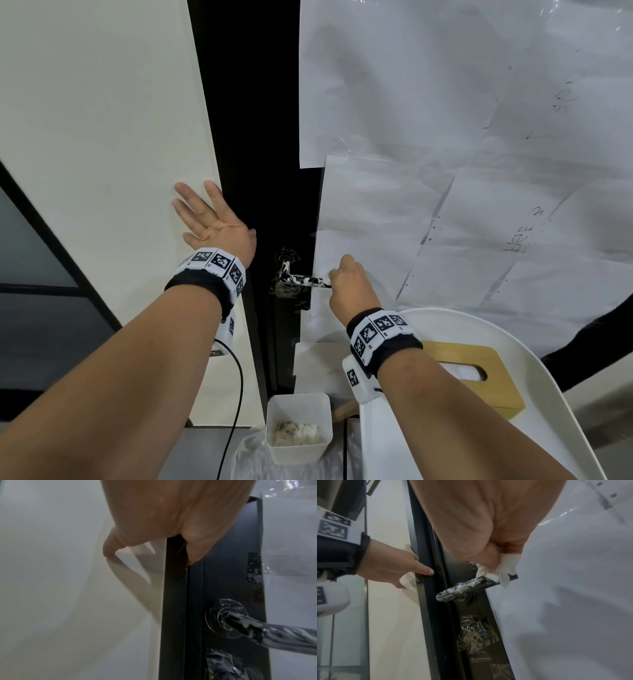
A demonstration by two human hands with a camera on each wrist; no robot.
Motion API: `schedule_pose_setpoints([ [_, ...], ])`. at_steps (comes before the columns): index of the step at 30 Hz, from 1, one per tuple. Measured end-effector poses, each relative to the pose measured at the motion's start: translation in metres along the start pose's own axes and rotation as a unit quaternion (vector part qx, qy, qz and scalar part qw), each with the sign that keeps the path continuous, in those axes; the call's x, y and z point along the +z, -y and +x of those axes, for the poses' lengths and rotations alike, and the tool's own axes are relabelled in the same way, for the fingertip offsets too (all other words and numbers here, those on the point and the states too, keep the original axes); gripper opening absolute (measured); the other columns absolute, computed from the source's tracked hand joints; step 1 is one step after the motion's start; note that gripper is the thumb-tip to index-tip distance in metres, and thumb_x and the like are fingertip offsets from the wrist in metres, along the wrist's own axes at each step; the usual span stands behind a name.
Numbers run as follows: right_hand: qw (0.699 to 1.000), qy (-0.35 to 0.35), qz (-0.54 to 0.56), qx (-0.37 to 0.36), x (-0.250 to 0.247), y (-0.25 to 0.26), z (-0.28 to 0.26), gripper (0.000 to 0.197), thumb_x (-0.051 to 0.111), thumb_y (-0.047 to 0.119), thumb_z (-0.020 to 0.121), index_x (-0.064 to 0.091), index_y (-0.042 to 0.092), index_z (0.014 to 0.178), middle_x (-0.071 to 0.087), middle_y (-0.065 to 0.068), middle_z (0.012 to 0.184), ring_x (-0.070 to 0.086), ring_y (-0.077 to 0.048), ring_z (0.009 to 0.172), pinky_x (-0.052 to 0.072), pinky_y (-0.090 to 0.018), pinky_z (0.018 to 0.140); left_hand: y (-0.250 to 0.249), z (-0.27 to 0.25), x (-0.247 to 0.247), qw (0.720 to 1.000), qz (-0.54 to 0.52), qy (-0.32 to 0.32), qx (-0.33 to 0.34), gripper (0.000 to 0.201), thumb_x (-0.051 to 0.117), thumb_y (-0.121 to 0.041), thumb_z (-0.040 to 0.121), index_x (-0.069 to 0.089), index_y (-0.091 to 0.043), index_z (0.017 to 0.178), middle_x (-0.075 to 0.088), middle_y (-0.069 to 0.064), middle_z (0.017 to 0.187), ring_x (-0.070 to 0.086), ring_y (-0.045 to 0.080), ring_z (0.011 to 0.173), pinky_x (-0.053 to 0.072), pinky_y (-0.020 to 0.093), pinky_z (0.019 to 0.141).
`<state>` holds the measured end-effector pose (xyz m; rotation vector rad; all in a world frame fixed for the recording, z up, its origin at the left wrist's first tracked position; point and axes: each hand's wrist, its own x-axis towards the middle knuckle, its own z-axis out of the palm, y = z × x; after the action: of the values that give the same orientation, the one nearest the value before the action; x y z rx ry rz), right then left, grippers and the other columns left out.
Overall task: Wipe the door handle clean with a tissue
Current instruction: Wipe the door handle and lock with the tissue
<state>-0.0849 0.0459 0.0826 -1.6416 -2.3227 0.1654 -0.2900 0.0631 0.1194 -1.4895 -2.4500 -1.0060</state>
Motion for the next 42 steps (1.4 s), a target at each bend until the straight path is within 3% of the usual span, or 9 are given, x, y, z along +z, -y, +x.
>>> schedule_pose_setpoints([
  [12, 0.999, -0.04, 0.016, 0.03, 0.001, -0.015, 0.003, 0.036, 0.041, -0.011, 0.079, 0.066, 0.0, 0.103, 0.05, -0.015, 0.108, 0.049, -0.031, 0.097, 0.046, -0.034, 0.076, 0.0, 0.001, 0.0, 1.0, -0.002, 0.005, 0.003, 0.107, 0.063, -0.032, 0.083, -0.019, -0.007, 0.147, -0.018, 0.034, 0.151, -0.014, 0.052, 0.14, 0.035, 0.066, 0.098],
  [20, 0.997, -0.022, 0.069, -0.019, 0.006, -0.007, -0.004, 0.033, 0.041, -0.014, 0.071, 0.064, -0.001, 0.09, 0.05, -0.013, 0.093, 0.047, -0.027, 0.081, 0.03, -0.027, 0.06, -0.001, 0.0, -0.001, 1.0, 0.001, 0.007, 0.0, 0.106, 0.063, -0.032, 0.082, -0.017, -0.006, 0.147, -0.017, 0.034, 0.151, -0.014, 0.052, 0.14, 0.036, 0.066, 0.096],
  [25, 0.993, 0.005, 0.106, 0.06, 0.008, -0.009, -0.019, 0.018, 0.042, -0.003, 0.075, 0.059, 0.0, 0.077, 0.043, -0.008, 0.083, 0.044, -0.025, 0.073, 0.029, -0.024, 0.057, -0.001, -0.001, -0.002, 1.0, 0.007, 0.011, -0.003, 0.106, 0.063, -0.031, 0.083, -0.019, -0.006, 0.146, -0.018, 0.035, 0.151, -0.013, 0.052, 0.14, 0.036, 0.065, 0.097],
  [30, 0.949, 0.06, 0.207, 0.229, 0.011, -0.022, -0.018, 0.019, 0.043, -0.004, 0.072, 0.046, 0.004, 0.056, 0.05, -0.013, 0.065, 0.053, -0.032, 0.07, 0.037, -0.026, 0.053, -0.002, -0.002, -0.003, 1.0, 0.006, 0.009, -0.004, 0.105, 0.062, -0.032, 0.083, -0.018, -0.006, 0.147, -0.017, 0.034, 0.151, -0.013, 0.052, 0.14, 0.036, 0.065, 0.097],
  [32, 0.923, 0.06, 0.266, 0.27, 0.013, -0.029, -0.012, 0.017, 0.049, -0.003, 0.079, 0.065, 0.001, 0.08, 0.064, -0.017, 0.086, 0.062, -0.026, 0.079, 0.047, -0.025, 0.061, -0.002, -0.002, -0.003, 1.0, 0.005, 0.007, -0.003, 0.105, 0.062, -0.033, 0.083, -0.016, -0.006, 0.147, -0.016, 0.035, 0.151, -0.012, 0.052, 0.14, 0.036, 0.065, 0.096],
  [35, 0.871, 0.053, 0.385, 0.3, 0.013, -0.028, -0.004, 0.029, 0.055, 0.005, 0.085, 0.064, -0.005, 0.111, 0.065, -0.015, 0.097, 0.061, -0.02, 0.081, 0.057, -0.027, 0.08, -0.002, -0.002, -0.003, 1.0, 0.002, 0.013, -0.003, 0.105, 0.062, -0.032, 0.084, -0.018, -0.006, 0.147, -0.018, 0.034, 0.151, -0.014, 0.052, 0.14, 0.035, 0.065, 0.097],
  [39, 0.882, 0.095, 0.302, 0.349, 0.009, -0.014, -0.004, 0.047, 0.04, 0.042, 0.097, 0.057, 0.005, 0.072, 0.04, 0.0, 0.065, 0.058, -0.027, 0.094, 0.027, -0.02, 0.052, -0.001, -0.001, -0.002, 1.0, -0.004, 0.011, 0.001, 0.105, 0.062, -0.031, 0.084, -0.018, -0.006, 0.147, -0.018, 0.034, 0.151, -0.014, 0.052, 0.14, 0.034, 0.066, 0.098],
  [41, 0.887, 0.092, 0.313, 0.327, 0.011, -0.009, -0.003, 0.046, 0.034, 0.04, 0.099, 0.049, 0.01, 0.068, 0.037, 0.001, 0.062, 0.055, -0.025, 0.085, 0.03, -0.023, 0.055, -0.001, -0.001, -0.002, 1.0, -0.006, 0.01, 0.0, 0.105, 0.062, -0.031, 0.083, -0.017, -0.006, 0.147, -0.017, 0.034, 0.151, -0.014, 0.052, 0.14, 0.034, 0.066, 0.098],
  [42, 0.838, 0.078, 0.414, 0.347, 0.008, -0.006, -0.004, 0.037, 0.036, 0.033, 0.1, 0.054, 0.01, 0.078, 0.042, -0.001, 0.067, 0.054, -0.023, 0.082, 0.04, -0.024, 0.063, -0.001, -0.001, -0.002, 1.0, -0.005, 0.01, -0.002, 0.105, 0.063, -0.031, 0.083, -0.017, -0.006, 0.147, -0.017, 0.034, 0.151, -0.014, 0.052, 0.14, 0.034, 0.066, 0.098],
])
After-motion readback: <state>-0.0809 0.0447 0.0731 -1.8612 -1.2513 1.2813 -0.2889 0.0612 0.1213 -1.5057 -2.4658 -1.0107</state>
